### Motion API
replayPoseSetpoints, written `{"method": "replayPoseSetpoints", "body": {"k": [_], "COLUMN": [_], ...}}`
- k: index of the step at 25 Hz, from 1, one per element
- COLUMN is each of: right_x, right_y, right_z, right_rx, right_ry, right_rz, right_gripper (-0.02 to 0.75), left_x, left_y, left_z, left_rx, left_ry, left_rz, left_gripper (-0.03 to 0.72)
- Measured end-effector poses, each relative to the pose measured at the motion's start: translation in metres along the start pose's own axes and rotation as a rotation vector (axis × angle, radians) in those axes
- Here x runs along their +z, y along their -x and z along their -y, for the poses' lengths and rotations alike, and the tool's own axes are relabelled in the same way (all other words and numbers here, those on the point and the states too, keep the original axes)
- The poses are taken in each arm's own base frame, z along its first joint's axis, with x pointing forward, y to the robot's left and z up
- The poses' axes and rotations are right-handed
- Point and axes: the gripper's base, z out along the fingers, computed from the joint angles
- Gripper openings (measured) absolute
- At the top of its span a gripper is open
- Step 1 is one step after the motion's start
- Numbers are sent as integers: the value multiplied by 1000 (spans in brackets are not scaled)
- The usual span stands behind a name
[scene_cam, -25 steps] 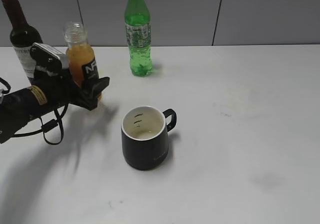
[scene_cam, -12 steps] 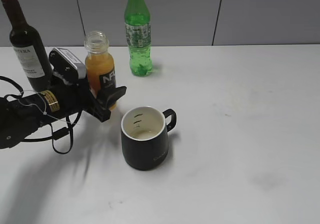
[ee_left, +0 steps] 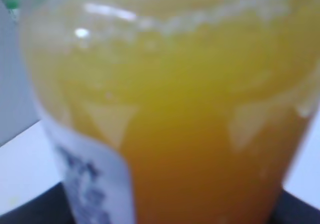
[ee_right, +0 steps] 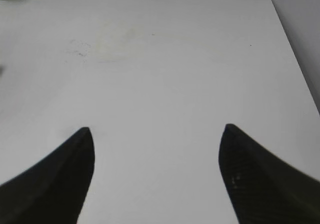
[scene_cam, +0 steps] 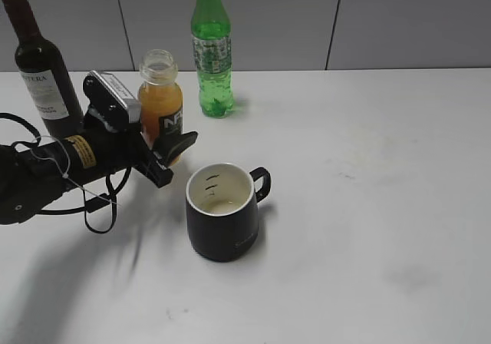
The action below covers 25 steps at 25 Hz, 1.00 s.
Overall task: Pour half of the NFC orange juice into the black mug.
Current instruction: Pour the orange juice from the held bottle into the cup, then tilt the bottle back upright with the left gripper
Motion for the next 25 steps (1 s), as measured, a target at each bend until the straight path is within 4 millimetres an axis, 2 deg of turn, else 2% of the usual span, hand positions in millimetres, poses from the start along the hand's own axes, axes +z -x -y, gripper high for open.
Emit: {"method": "replayPoseSetpoints", "body": {"k": [13,25], "right_x": [0,0], "right_y": [0,0], "right_z": [0,0], "right_rx": [0,2], "right_ry": [0,2], "right_rz": [0,0], "right_gripper": [588,588], "left_x": [0,0], "left_y": [-1,2], "left_z": [0,-5], "left_rx": [386,674], "left_ry": [-5,55], "left_rz": [-7,4], "left_gripper": [468,468]}}
